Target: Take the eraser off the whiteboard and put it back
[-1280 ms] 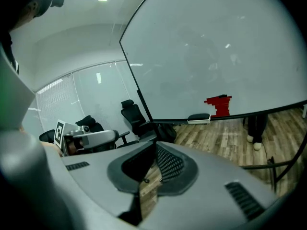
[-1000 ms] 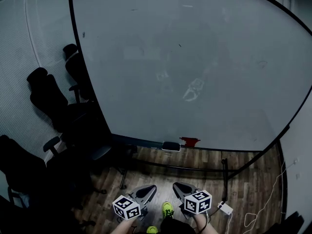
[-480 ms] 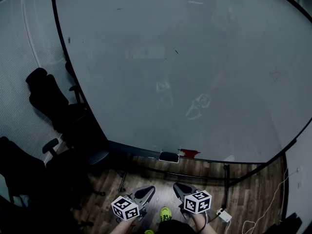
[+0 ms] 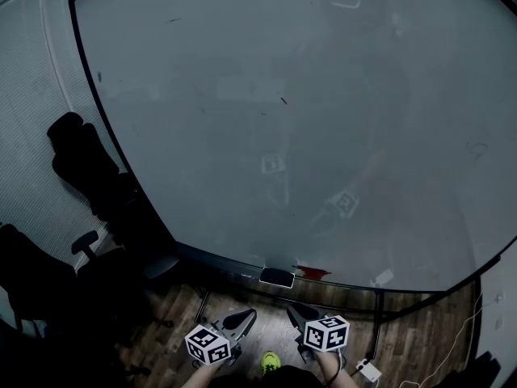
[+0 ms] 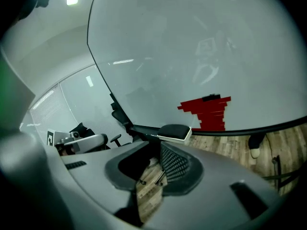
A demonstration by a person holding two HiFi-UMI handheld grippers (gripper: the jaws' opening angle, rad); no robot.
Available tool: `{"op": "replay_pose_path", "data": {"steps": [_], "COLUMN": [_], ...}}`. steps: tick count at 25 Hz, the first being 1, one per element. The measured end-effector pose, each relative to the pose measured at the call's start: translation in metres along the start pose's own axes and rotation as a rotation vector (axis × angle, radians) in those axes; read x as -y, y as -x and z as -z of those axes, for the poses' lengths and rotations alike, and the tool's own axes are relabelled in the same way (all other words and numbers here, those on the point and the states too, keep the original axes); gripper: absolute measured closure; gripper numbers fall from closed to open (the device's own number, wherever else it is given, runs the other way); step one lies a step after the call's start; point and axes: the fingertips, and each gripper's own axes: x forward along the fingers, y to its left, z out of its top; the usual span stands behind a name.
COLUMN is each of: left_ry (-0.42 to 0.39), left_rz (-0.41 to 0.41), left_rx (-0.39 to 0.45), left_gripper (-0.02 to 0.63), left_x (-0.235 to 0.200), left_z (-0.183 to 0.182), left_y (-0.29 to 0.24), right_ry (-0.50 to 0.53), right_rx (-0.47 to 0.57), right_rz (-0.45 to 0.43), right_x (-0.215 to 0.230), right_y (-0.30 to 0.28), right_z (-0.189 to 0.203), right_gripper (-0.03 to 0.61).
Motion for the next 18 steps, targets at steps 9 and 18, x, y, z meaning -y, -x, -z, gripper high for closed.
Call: {"op": "replay_pose_path", "data": {"steps": [9,18], "left_ry": [-0.003,-0.009], "left_rz": [-0.001,0.014], "left_rx": [-0.001,-0.029], "left_gripper": [0.607,0.607], "left_x": [-0.006,-0.020], "left_z": [-0.004,-0.007], "left_y": [-0.025,-0.027], "right_ry": [-0.085,-0.210], "right_rx": [-0.044,-0.034], "right_rz": [0.015,0.044], "right_x": [0.027,0.045], "right_y": [-0.015,-0.036], "right_z": [0.003,-0.007], "right_gripper": [0.489,0.422]}}
